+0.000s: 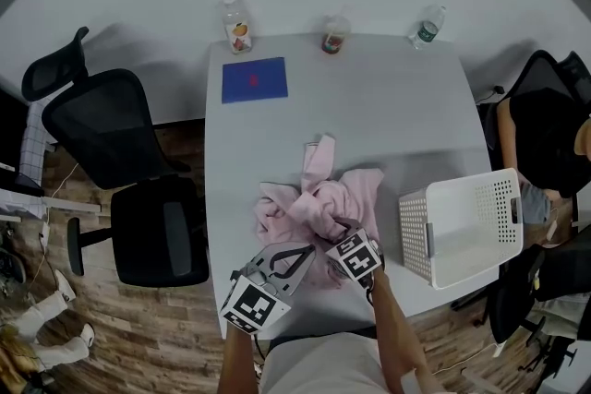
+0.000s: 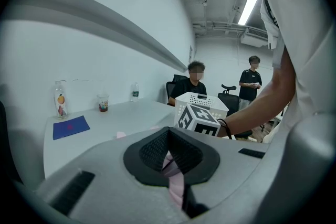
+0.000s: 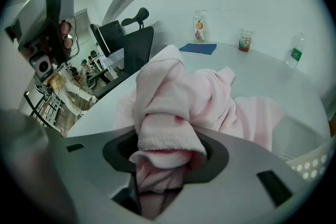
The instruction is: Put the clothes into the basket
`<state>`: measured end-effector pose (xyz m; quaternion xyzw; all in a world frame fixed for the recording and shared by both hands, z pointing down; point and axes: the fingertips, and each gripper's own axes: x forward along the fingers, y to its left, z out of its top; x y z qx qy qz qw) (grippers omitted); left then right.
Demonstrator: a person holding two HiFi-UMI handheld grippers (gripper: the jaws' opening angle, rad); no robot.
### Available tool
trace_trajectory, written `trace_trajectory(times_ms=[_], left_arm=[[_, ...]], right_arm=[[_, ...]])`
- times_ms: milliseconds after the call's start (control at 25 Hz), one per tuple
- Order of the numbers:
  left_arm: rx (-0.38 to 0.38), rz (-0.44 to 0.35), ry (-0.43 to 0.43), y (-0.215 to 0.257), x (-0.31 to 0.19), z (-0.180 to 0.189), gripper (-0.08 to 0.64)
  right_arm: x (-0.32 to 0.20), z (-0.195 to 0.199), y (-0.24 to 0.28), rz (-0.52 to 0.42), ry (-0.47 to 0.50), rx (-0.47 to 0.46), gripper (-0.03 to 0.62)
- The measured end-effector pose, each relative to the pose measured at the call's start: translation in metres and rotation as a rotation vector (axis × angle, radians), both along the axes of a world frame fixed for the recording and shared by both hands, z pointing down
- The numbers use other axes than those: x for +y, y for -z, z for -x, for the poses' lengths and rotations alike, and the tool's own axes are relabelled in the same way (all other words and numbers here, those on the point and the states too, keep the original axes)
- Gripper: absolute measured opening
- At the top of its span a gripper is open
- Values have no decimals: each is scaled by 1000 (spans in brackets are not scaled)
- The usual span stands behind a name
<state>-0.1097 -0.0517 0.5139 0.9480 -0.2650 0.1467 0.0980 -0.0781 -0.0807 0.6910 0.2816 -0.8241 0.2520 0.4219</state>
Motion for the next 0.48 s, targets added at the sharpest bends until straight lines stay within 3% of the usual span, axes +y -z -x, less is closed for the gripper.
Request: trace_trajectory(times_ms=[480], left_arm=[[12, -66, -27, 24, 1, 0, 2]], right_arm=[[1, -1, 51, -85, -62, -78, 198]])
